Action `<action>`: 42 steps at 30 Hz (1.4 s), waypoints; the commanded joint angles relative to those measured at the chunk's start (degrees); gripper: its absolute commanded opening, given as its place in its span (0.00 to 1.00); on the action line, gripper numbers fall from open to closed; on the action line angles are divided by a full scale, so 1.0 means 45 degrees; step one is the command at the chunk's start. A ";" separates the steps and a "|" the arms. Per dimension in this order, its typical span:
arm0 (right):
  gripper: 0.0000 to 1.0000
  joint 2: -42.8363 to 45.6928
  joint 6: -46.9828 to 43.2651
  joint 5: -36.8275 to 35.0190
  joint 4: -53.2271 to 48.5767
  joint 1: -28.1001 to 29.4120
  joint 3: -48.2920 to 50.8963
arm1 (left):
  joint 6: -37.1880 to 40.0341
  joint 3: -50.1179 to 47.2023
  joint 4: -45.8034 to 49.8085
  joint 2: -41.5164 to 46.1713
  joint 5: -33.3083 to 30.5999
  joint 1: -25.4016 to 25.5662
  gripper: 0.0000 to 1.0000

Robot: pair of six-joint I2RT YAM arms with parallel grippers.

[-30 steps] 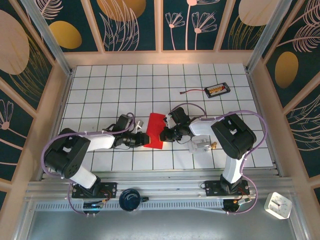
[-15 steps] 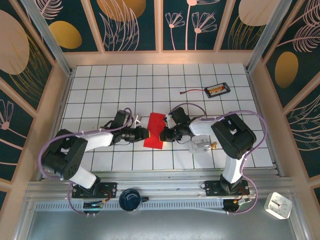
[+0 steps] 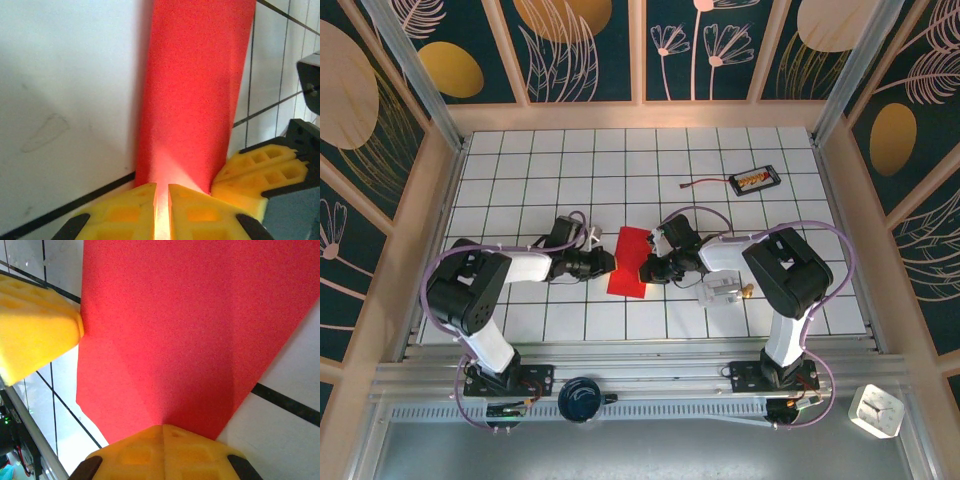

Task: Fold a paper plane with a square sheet of paper (pick it up from the middle)
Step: First fold the square sheet of paper in half at the center of the table.

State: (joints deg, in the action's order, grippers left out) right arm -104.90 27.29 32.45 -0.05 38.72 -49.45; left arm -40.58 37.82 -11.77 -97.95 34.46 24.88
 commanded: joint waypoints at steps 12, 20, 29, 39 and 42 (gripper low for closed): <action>0.07 -0.1283 -0.0361 -0.2816 -0.1961 -0.0089 0.0755 | 0.1322 0.0138 0.1677 -0.0382 -0.1393 -0.0021 0.13; 0.07 -0.1298 -0.0361 -0.2826 -0.1993 -0.0090 0.0716 | -0.0206 -0.0029 -0.0509 0.1103 0.0705 0.0289 0.18; 0.07 -0.1287 -0.0380 -0.2835 -0.1967 -0.0093 0.0775 | 0.0863 0.0564 0.1346 0.0013 -0.0670 0.0336 0.15; 0.07 -0.1249 -0.0413 -0.2830 -0.1971 -0.0099 0.0762 | 0.1722 0.0516 0.2572 -0.0674 -0.2072 0.0330 0.10; 0.08 -0.1173 -0.0457 -0.2806 -0.2082 -0.0111 0.0595 | 0.2127 0.0691 0.3198 -0.0716 -0.2701 0.0330 0.08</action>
State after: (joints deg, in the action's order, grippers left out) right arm -104.92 27.27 32.45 -0.14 38.72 -49.52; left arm -34.79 40.97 -4.73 -98.65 30.00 26.57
